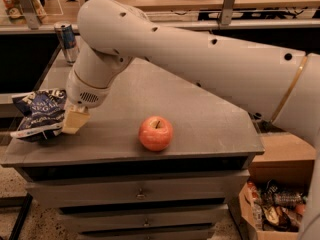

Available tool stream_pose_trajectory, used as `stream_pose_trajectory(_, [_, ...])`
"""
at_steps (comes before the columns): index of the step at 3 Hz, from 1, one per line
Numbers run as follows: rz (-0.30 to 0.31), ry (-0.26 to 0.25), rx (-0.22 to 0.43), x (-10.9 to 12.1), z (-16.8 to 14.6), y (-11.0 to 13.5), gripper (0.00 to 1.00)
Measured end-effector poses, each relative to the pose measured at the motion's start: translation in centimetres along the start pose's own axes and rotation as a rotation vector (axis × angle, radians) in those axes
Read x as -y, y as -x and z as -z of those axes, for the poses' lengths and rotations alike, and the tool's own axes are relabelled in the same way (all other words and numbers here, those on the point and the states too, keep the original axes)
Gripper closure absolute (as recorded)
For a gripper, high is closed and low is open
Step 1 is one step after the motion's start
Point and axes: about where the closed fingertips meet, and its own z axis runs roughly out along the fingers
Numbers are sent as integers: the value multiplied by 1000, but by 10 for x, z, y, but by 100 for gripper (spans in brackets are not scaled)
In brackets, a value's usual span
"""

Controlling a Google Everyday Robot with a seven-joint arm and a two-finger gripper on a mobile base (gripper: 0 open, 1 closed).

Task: Move blue chip bag near apple

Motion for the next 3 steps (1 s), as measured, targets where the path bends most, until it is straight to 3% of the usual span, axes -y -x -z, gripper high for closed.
stream_pose_trajectory(1, [1, -15, -11, 4, 12, -2, 70])
stream_pose_trajectory(2, [-2, -31, -10, 11, 23, -5, 91])
stream_pose_trajectory(3, [-5, -36, -8, 16, 30, -9, 100])
